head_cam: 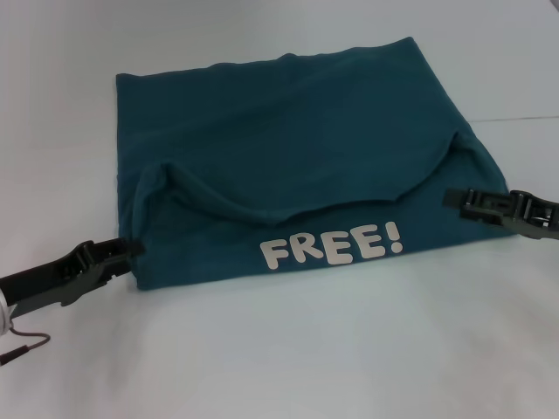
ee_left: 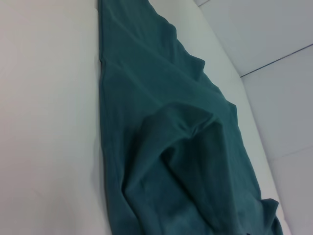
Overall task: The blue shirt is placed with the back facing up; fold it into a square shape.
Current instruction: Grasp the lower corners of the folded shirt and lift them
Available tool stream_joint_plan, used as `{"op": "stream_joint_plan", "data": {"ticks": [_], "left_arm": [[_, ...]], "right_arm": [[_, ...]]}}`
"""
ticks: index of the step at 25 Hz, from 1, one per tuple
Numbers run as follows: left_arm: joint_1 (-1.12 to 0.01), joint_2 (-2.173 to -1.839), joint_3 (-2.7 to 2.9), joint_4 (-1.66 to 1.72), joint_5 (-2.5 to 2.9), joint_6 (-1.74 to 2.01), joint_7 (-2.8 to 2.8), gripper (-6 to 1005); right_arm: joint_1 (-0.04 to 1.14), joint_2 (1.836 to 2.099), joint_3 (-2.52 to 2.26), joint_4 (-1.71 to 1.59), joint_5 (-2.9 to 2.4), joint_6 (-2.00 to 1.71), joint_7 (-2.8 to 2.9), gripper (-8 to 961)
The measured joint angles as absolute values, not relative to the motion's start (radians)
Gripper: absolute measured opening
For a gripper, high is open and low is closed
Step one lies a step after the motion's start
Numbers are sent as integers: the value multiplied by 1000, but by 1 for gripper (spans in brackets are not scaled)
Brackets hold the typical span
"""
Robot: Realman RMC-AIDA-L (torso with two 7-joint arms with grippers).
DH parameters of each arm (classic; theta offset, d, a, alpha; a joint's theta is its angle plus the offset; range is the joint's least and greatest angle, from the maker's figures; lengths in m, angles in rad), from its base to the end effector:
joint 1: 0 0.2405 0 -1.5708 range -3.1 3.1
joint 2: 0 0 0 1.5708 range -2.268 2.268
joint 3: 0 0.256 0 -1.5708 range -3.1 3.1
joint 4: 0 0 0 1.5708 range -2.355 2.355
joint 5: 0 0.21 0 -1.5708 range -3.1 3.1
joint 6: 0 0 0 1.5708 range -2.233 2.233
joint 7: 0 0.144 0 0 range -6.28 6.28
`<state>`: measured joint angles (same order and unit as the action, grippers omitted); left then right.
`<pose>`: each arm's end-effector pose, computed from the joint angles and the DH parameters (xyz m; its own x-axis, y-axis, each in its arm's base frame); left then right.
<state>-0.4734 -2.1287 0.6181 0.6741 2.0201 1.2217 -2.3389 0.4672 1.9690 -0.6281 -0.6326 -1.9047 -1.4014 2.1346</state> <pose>-0.3093 0.3455 -0.0015 -0.0869 0.7819 0.6173 0.9826 -0.0348 0.1824 0.3142 0.3465 0.0600 0.1471 -0.7442 -0.6516 -0.9537 -0.2814 0.1060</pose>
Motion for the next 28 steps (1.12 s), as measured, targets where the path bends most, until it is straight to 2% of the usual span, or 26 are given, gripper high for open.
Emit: {"op": "stream_joint_plan", "data": {"ticks": [28], "left_arm": [[-536,-2130,630,543,2020,1045,-2248,469]], "right_arm": [[477,1971,-620,-634,-1900,-1367,2128,702]]}}
